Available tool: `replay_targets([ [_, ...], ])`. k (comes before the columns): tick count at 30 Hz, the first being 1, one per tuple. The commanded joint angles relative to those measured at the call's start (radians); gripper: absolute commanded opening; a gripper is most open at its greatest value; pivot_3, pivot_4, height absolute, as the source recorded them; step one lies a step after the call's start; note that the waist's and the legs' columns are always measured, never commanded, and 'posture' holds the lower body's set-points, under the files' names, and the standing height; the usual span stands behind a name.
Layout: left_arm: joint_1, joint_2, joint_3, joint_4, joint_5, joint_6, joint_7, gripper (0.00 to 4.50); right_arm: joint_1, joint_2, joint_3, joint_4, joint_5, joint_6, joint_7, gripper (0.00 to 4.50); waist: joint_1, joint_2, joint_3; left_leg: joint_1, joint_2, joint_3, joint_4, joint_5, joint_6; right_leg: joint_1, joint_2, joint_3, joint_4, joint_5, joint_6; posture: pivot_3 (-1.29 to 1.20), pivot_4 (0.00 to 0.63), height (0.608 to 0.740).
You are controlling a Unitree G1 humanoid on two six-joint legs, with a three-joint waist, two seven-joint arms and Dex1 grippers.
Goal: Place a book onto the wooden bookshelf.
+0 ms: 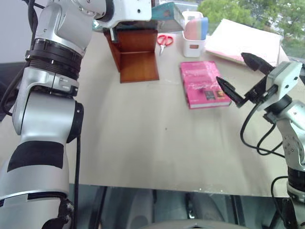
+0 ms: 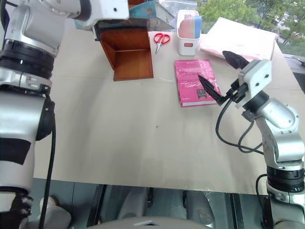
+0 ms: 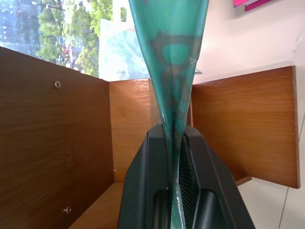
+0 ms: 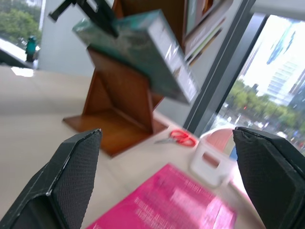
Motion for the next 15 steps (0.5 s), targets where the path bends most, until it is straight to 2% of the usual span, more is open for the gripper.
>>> replay_targets([
  [1, -0.049, -0.016, -0.012, 0.087, 0.037, -0.014, 0.059, 0.03, 0.0, -0.008, -0.027, -0.072, 0.025, -0.005, -0.009, 4.5, 0.001, 0.0, 0.0, 0.0, 0.0, 0.0, 0.0, 0.0, 0.0, 0.0, 0.0, 0.0, 0.0, 0.0, 0.0, 0.0, 0.15, 0.74],
  [2, -0.053, -0.024, -0.016, 0.108, 0.042, -0.02, 0.071, 0.03, 0.007, -0.007, -0.027, -0.077, 0.023, -0.006, -0.01, 4.5, 0.002, 0.0, 0.0, 0.0, 0.0, 0.0, 0.0, 0.0, 0.0, 0.0, 0.0, 0.0, 0.001, 0.0, 0.0, 0.0, 0.15, 0.74],
  [3, -0.059, -0.03, -0.019, 0.126, 0.045, -0.025, 0.08, 0.65, 0.013, -0.006, -0.026, -0.082, 0.02, -0.005, -0.014, 4.5, 0.002, 0.0, 0.0, 0.0, 0.0, 0.0, 0.001, 0.0, 0.0, 0.0, 0.0, 0.0, 0.001, 0.0, 0.0, 0.0, 0.15, 0.74],
  [5, -0.066, -0.032, -0.021, 0.15, 0.051, -0.039, 0.09, 1.1, 0.02, -0.001, -0.024, -0.094, 0.023, 0.004, -0.023, 4.5, 0.001, 0.0, 0.0, 0.001, 0.0, 0.0, 0.001, 0.0, 0.0, 0.0, 0.0, 0.0, 0.002, 0.0, 0.0, 0.0, 0.15, 0.74],
  [8, -0.079, -0.033, -0.016, 0.179, 0.054, -0.045, 0.125, 2.34, 0.031, -0.004, -0.023, -0.104, 0.028, 0.009, -0.021, 4.5, -0.003, 0.0, 0.0, 0.0, 0.0, 0.0, 0.002, 0.0, 0.0, 0.0, 0.0, 0.0, 0.003, 0.0, 0.0, 0.0, 0.15, 0.74],
  [10, -0.076, -0.031, -0.004, 0.175, 0.044, -0.046, 0.13, 2.82, 0.038, -0.008, -0.025, -0.101, 0.028, 0.008, -0.019, 4.5, -0.001, 0.0, 0.0, 0.0, 0.0, 0.0, 0.001, 0.0, 0.0, -0.001, 0.0, 0.0, 0.003, 0.0, 0.0, 0.0, 0.15, 0.74],
  [11, -0.071, -0.026, 0.005, 0.162, 0.035, -0.046, 0.126, 3.33, 0.039, -0.009, -0.027, -0.102, 0.03, 0.008, -0.019, 4.5, 0.0, 0.0, 0.0, 0.0, 0.0, 0.0, 0.001, 0.0, 0.0, 0.0, 0.0, 0.0, 0.002, 0.0, 0.0, 0.0, 0.15, 0.74],
  [12, -0.061, -0.018, 0.017, 0.141, 0.021, -0.056, 0.126, 3.57, 0.039, -0.009, -0.027, -0.102, 0.031, 0.009, -0.019, 4.5, 0.001, 0.0, 0.0, -0.001, 0.0, 0.0, 0.001, 0.0, 0.0, 0.0, 0.0, 0.0, 0.001, 0.0, 0.0, 0.0, 0.15, 0.74],
  [15, -0.029, 0.0, 0.084, 0.052, -0.045, -0.056, 0.132, 3.57, 0.034, -0.013, -0.028, -0.094, 0.036, 0.01, -0.014, 4.5, 0.002, 0.0, 0.0, -0.002, 0.0, 0.0, 0.0, 0.002, -0.003, -0.001, 0.0, 0.0, -0.001, 0.0, 0.0, 0.0, 0.15, 0.74],
])
